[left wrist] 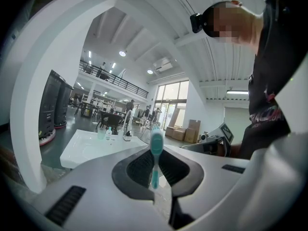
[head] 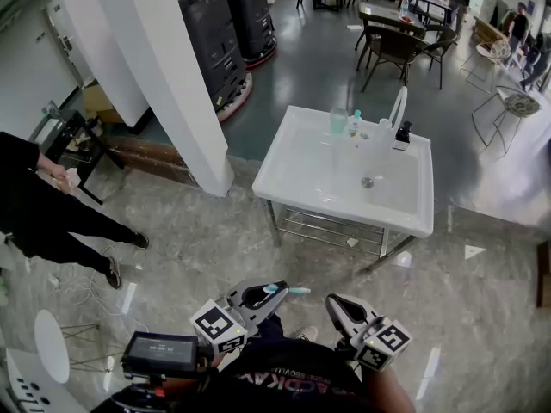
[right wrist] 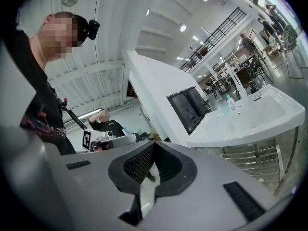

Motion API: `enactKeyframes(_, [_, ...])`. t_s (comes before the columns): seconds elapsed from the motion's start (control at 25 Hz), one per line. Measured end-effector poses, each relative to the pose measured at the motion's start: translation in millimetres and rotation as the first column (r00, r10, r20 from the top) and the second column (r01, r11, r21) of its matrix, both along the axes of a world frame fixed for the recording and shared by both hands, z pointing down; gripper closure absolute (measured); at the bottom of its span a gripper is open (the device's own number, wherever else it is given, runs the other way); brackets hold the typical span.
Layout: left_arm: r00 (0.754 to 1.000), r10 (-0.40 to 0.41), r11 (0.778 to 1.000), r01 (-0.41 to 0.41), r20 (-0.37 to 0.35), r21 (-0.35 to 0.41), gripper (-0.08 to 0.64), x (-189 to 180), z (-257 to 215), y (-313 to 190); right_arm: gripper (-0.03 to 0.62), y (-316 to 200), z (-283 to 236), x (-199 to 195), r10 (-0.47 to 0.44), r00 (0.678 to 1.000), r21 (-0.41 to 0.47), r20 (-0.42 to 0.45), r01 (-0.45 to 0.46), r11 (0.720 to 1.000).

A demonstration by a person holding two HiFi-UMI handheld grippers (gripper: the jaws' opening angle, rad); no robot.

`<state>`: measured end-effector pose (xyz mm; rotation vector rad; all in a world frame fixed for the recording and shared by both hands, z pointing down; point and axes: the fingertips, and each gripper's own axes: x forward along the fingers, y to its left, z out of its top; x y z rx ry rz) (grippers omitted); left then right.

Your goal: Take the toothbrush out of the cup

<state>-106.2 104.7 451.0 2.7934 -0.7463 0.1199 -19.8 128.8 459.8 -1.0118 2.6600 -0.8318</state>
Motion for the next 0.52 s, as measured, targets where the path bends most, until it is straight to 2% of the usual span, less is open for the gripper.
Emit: enactKeyframes(0.52, [1.0, -0.001, 1.0, 0.001, -0.006, 0.002, 0.529, 1.9, 1.5, -2.7, 0.583, -1.8, -1.0, 1.9, 0.003, 1.0, 0.007, -0.002, -0.003, 1.0])
